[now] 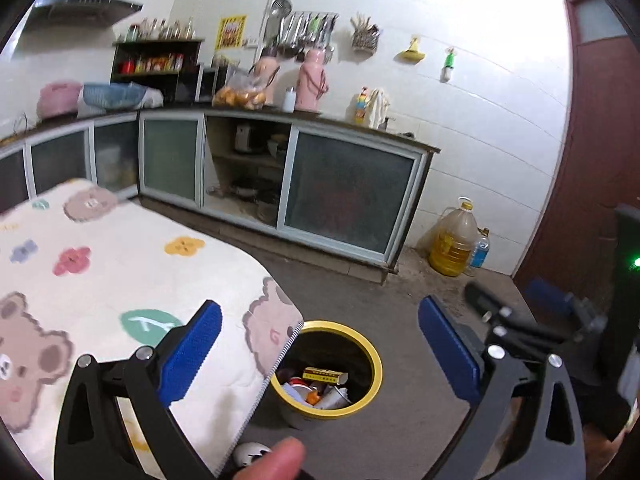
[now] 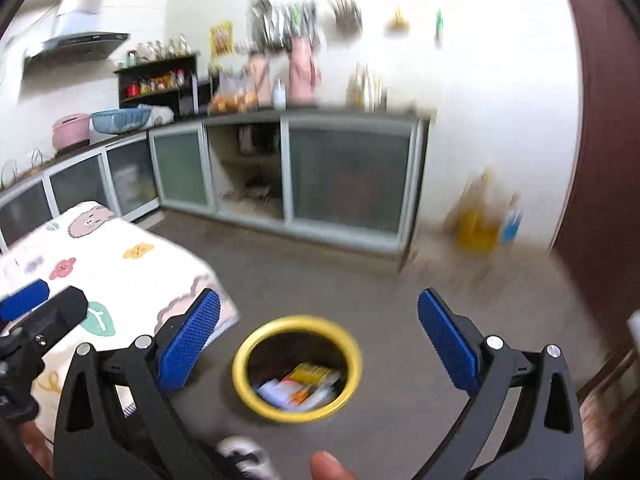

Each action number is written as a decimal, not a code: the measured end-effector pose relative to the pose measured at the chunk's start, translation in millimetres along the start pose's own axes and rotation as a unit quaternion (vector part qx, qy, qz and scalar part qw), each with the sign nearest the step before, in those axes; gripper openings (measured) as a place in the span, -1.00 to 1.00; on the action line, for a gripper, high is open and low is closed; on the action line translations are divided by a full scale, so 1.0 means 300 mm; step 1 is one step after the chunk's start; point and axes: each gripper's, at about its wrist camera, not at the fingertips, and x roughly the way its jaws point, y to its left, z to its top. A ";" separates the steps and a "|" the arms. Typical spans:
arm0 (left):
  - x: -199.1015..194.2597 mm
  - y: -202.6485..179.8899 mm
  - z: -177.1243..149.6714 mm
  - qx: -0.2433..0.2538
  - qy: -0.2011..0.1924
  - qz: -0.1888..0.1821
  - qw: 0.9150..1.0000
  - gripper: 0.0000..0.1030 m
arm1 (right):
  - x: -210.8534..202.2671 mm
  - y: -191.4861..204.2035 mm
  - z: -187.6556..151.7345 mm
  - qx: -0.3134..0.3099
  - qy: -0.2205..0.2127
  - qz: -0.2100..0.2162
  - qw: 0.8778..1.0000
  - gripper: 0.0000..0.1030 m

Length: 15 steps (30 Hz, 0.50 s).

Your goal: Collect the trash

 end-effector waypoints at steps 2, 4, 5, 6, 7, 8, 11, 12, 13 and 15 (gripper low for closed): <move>-0.074 0.000 0.006 -0.001 -0.022 -0.004 1.000 0.85 | -0.104 0.011 0.023 -0.010 -0.047 -0.018 0.999 0.84; -0.141 -0.001 0.011 -0.001 -0.044 0.000 0.999 0.85 | -0.207 0.007 0.034 0.011 -0.088 -0.017 0.996 0.84; -0.185 -0.005 0.009 -0.001 -0.065 0.009 0.998 0.85 | -0.256 -0.009 0.034 0.036 -0.104 -0.007 0.994 0.84; -0.225 -0.010 0.003 -0.003 -0.085 0.018 0.996 0.85 | -0.289 -0.023 0.032 0.053 -0.110 0.003 0.993 0.84; -0.259 -0.014 0.000 -0.003 -0.101 0.024 0.995 0.85 | -0.321 -0.022 0.028 0.058 -0.112 0.013 0.992 0.84; -0.299 -0.019 -0.009 -0.001 -0.111 0.026 0.993 0.85 | -0.355 -0.018 0.023 0.054 -0.116 0.021 0.992 0.84; -0.367 -0.034 -0.035 0.011 -0.112 0.034 0.993 0.85 | -0.434 -0.003 -0.011 0.021 -0.120 0.006 0.993 0.84; -0.388 -0.039 -0.047 0.018 -0.112 0.044 0.993 0.85 | -0.447 -0.004 -0.016 0.018 -0.114 0.001 0.993 0.84; -0.407 -0.045 -0.066 0.027 -0.110 0.054 0.992 0.85 | -0.456 -0.010 -0.025 0.020 -0.107 -0.006 0.994 0.84; -0.424 -0.042 -0.090 0.028 -0.097 0.066 0.993 0.85 | -0.486 -0.036 -0.053 0.052 -0.110 -0.031 0.992 0.84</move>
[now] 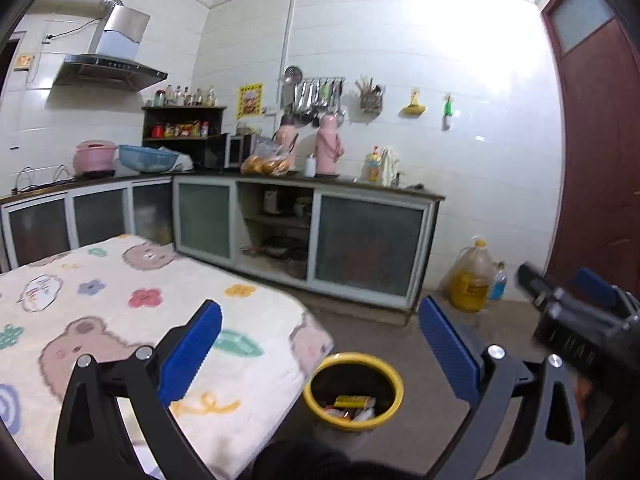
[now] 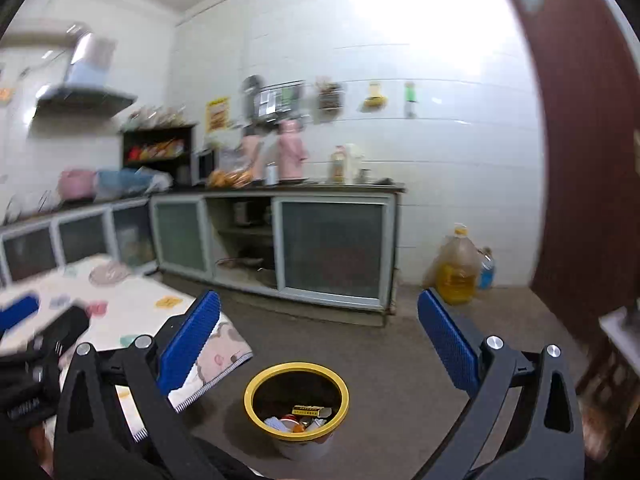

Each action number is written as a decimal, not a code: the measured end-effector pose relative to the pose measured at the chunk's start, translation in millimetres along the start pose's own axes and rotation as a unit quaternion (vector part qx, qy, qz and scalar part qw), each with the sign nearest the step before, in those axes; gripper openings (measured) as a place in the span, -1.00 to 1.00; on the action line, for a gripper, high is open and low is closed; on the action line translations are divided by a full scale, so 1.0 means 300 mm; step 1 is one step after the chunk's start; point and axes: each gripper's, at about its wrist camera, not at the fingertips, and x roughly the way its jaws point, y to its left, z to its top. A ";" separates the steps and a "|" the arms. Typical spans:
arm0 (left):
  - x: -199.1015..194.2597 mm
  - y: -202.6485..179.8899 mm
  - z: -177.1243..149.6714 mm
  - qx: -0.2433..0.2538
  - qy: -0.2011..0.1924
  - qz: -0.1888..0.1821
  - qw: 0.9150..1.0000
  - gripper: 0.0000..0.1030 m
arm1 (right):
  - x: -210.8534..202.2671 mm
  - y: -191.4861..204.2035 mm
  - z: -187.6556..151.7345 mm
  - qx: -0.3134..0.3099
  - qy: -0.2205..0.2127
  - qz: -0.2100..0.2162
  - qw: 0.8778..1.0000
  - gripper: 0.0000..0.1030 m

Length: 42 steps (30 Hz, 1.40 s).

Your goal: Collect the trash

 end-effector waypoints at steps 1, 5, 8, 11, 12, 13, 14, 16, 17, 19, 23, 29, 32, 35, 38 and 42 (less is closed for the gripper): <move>-0.008 0.003 -0.010 -0.001 0.008 0.004 1.000 0.85 | -0.012 -0.003 -0.006 -0.001 0.000 -0.012 1.000 0.84; -0.060 0.025 -0.070 0.000 0.000 0.030 1.000 0.85 | -0.040 -0.005 -0.057 -0.001 -0.001 -0.073 0.997 0.84; -0.087 0.036 -0.121 -0.001 -0.011 0.062 0.998 0.85 | -0.038 0.007 -0.133 -0.010 0.003 -0.071 0.997 0.84; -0.065 0.051 -0.164 -0.004 0.011 0.090 0.996 0.85 | 0.002 0.021 -0.194 -0.016 0.015 -0.065 0.998 0.84; -0.063 0.052 -0.176 -0.008 0.014 0.097 0.995 0.85 | 0.004 0.030 -0.212 -0.021 0.019 -0.064 0.998 0.84; -0.056 0.060 -0.192 -0.019 0.015 0.107 0.994 0.85 | 0.013 0.039 -0.228 -0.026 0.020 -0.064 0.997 0.84; -0.051 0.064 -0.196 -0.029 0.016 0.111 0.993 0.85 | 0.025 0.050 -0.246 -0.030 0.024 -0.064 0.997 0.84; -0.055 0.076 -0.221 -0.047 0.017 0.118 0.992 0.85 | 0.031 0.060 -0.277 -0.033 0.034 -0.057 0.997 0.84; -0.053 0.079 -0.228 -0.049 0.017 0.121 0.991 0.85 | 0.027 0.067 -0.289 -0.036 0.034 -0.051 0.997 0.84; -0.059 0.087 -0.246 -0.053 0.020 0.125 0.991 0.85 | 0.019 0.073 -0.296 -0.037 0.027 -0.047 0.998 0.84; -0.077 0.097 -0.250 -0.056 0.012 0.142 0.988 0.85 | 0.013 0.078 -0.304 -0.032 0.022 -0.043 0.998 0.84; -0.110 0.091 -0.236 -0.056 0.000 0.148 0.987 0.85 | -0.037 0.105 -0.300 -0.047 -0.003 -0.036 0.998 0.84; -0.119 0.081 -0.230 -0.053 -0.001 0.151 0.987 0.85 | -0.064 0.113 -0.288 -0.049 -0.022 -0.032 0.998 0.84; -0.128 0.073 -0.224 -0.051 -0.001 0.150 0.987 0.85 | -0.084 0.119 -0.284 -0.050 -0.034 -0.028 0.998 0.84; -0.135 0.069 -0.220 -0.050 -0.001 0.155 0.987 0.85 | -0.089 0.118 -0.279 -0.050 -0.035 -0.028 0.998 0.84; -0.137 0.075 -0.219 -0.054 0.000 0.161 0.985 0.85 | -0.091 0.117 -0.272 -0.047 -0.029 -0.026 0.998 0.84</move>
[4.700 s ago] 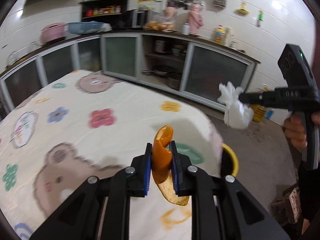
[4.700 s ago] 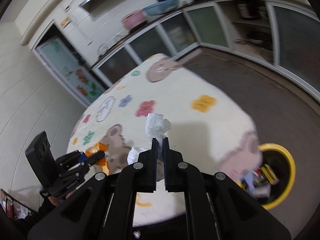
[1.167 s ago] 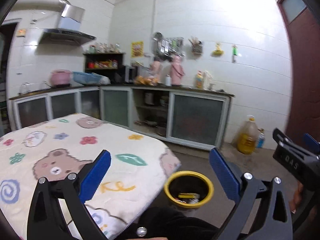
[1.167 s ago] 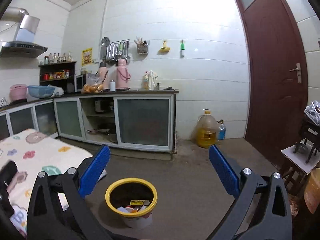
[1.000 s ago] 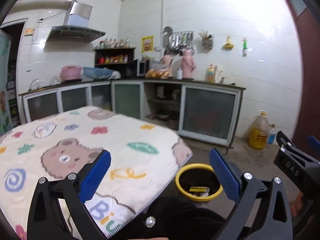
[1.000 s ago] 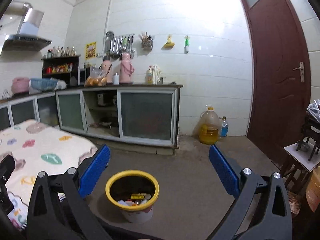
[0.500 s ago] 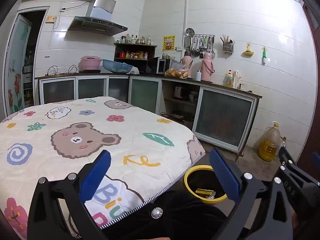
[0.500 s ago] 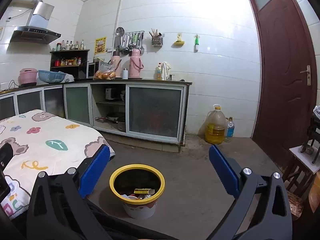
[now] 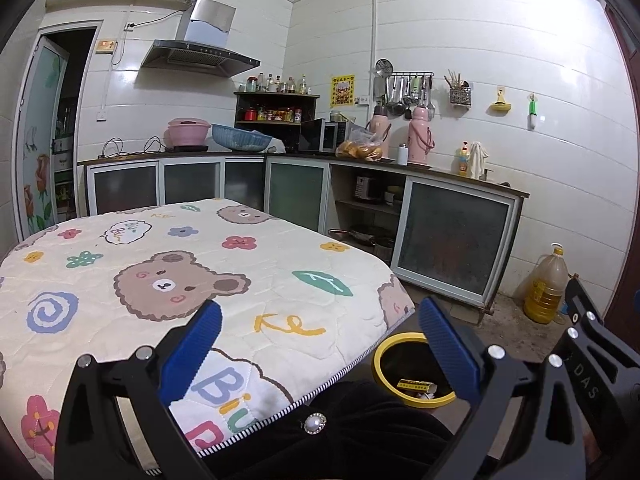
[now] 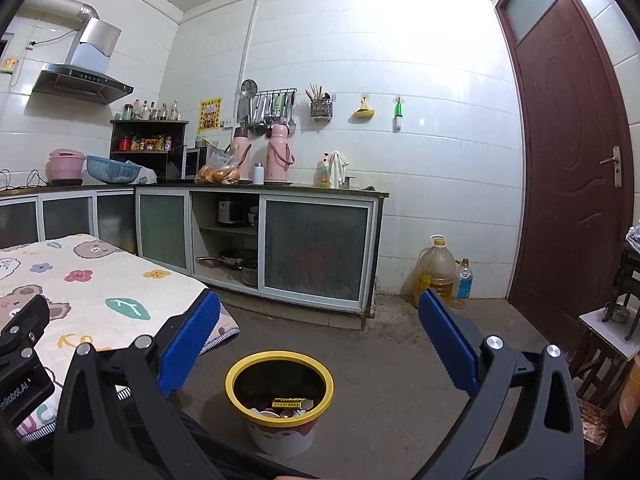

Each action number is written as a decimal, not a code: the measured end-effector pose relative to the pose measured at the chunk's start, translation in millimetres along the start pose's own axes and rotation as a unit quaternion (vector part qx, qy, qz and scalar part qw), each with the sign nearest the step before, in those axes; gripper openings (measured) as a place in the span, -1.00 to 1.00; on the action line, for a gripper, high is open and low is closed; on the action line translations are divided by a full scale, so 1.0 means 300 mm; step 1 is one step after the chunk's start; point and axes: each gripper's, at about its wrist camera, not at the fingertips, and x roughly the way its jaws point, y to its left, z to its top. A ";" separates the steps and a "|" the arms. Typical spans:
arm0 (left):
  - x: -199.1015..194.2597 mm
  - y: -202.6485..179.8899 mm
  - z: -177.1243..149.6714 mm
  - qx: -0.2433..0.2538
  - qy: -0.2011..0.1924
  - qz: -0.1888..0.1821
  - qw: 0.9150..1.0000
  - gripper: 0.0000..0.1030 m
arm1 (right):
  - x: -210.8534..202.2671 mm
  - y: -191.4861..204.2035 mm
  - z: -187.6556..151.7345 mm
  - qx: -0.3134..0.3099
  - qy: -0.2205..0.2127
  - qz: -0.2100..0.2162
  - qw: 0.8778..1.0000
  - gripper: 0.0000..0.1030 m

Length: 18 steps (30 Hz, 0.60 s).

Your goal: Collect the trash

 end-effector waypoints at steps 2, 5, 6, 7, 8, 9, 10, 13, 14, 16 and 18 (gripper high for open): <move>0.004 0.002 -0.002 -0.003 0.003 0.003 1.000 0.85 | 0.001 -0.004 0.004 0.001 0.002 0.002 1.000 0.84; 0.015 -0.001 -0.008 -0.001 0.011 0.004 1.000 0.85 | 0.006 -0.009 0.000 0.004 0.008 0.005 1.000 0.84; 0.019 -0.004 -0.010 0.000 0.014 0.005 1.000 0.85 | 0.009 -0.009 -0.001 0.005 0.009 0.005 1.000 0.84; 0.022 -0.006 -0.011 0.001 0.016 0.006 1.000 0.85 | 0.013 -0.010 -0.002 0.005 0.012 0.005 1.000 0.84; 0.026 -0.007 -0.013 0.002 0.018 0.006 1.000 0.85 | 0.018 -0.011 -0.002 0.006 0.015 0.004 1.000 0.84; 0.028 -0.010 -0.014 0.003 0.019 0.007 1.000 0.85 | 0.023 -0.014 0.000 0.007 0.017 0.003 1.000 0.84; 0.030 -0.012 -0.016 0.005 0.019 0.009 1.000 0.85 | 0.026 -0.016 -0.001 0.008 0.019 0.003 1.000 0.84; 0.036 -0.018 -0.019 0.008 0.021 0.016 1.000 0.85 | 0.030 -0.017 -0.007 0.010 0.023 0.003 1.000 0.84; 0.039 -0.023 -0.020 0.011 0.023 0.018 1.000 0.85 | 0.032 -0.016 -0.004 0.009 0.023 0.004 1.000 0.84; 0.045 -0.033 -0.024 0.018 0.024 0.027 0.999 0.85 | 0.032 -0.014 -0.007 0.008 0.023 0.004 1.000 0.84; 0.047 -0.036 -0.026 0.020 0.025 0.031 0.999 0.85 | 0.033 -0.008 -0.011 0.004 0.023 0.001 1.000 0.84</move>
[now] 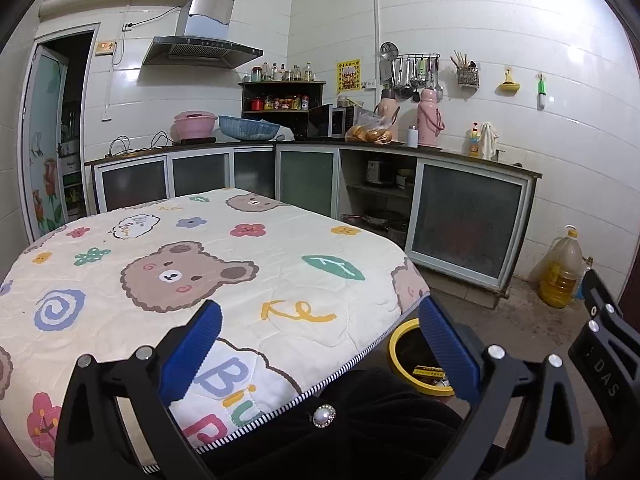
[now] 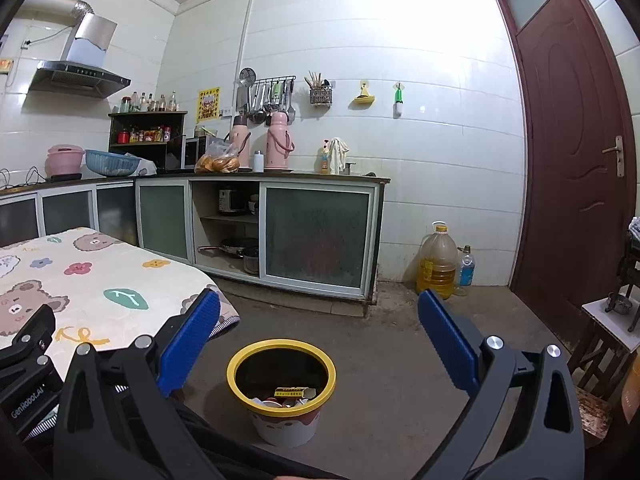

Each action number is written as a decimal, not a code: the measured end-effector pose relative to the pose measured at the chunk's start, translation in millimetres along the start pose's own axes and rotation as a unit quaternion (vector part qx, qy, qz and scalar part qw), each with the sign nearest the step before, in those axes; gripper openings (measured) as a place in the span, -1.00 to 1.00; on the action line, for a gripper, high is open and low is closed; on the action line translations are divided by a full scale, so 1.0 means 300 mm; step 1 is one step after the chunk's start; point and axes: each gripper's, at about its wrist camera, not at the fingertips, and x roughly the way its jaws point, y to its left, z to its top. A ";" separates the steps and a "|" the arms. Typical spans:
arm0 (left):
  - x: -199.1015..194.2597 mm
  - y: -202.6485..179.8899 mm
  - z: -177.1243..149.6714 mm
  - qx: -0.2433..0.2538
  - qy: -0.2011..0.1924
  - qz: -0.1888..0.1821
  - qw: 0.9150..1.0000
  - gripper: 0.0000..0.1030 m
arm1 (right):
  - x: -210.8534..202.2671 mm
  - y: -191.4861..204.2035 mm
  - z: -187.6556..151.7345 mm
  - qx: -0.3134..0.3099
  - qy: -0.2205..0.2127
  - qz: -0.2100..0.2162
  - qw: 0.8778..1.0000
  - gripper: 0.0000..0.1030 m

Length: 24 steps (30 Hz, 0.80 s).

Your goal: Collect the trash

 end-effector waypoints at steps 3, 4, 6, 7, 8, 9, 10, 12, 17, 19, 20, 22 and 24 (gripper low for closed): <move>0.003 -0.002 -0.003 0.004 0.002 0.004 1.000 0.85 | 0.005 0.006 -0.004 -0.003 0.003 -0.003 1.000 0.84; 0.004 -0.003 -0.005 0.005 0.003 0.010 1.000 0.85 | 0.009 0.008 -0.005 -0.005 0.005 -0.004 1.000 0.84; 0.003 0.002 -0.005 0.002 0.003 0.014 1.000 0.85 | 0.015 0.012 -0.010 -0.006 0.009 -0.005 1.000 0.84; 0.001 0.005 -0.003 0.001 0.002 0.016 1.000 0.85 | 0.016 0.014 -0.011 -0.006 0.010 -0.004 1.000 0.84; -0.001 0.009 -0.003 -0.002 0.000 0.018 1.000 0.85 | 0.018 0.017 -0.007 -0.007 0.009 -0.003 1.000 0.84; -0.001 0.011 -0.002 -0.003 0.000 0.020 1.000 0.85 | 0.018 0.020 -0.005 -0.008 0.007 -0.002 1.000 0.84; -0.001 0.010 -0.002 -0.002 0.001 0.023 1.000 0.85 | 0.017 0.021 -0.008 -0.008 0.006 0.000 1.000 0.84; 0.001 0.013 -0.003 -0.004 0.003 0.026 1.000 0.85 | 0.013 0.020 -0.008 -0.008 0.002 0.002 1.000 0.84; -0.004 0.008 -0.003 0.000 0.002 0.024 1.000 0.85 | 0.018 0.020 -0.007 -0.007 0.003 0.004 1.000 0.84; -0.006 0.004 -0.003 0.003 0.001 0.023 1.000 0.85 | 0.020 0.014 -0.012 -0.006 0.005 0.003 1.000 0.84; -0.008 0.002 -0.003 0.003 0.001 0.022 1.000 0.85 | 0.021 0.012 -0.013 -0.005 0.006 0.003 1.000 0.84; -0.007 0.001 -0.002 0.004 0.001 0.022 1.000 0.85 | 0.020 0.012 -0.013 -0.006 0.005 0.002 1.000 0.84; -0.006 0.000 -0.003 0.004 0.002 0.021 1.000 0.85 | 0.020 0.012 -0.013 -0.005 0.006 0.003 1.000 0.84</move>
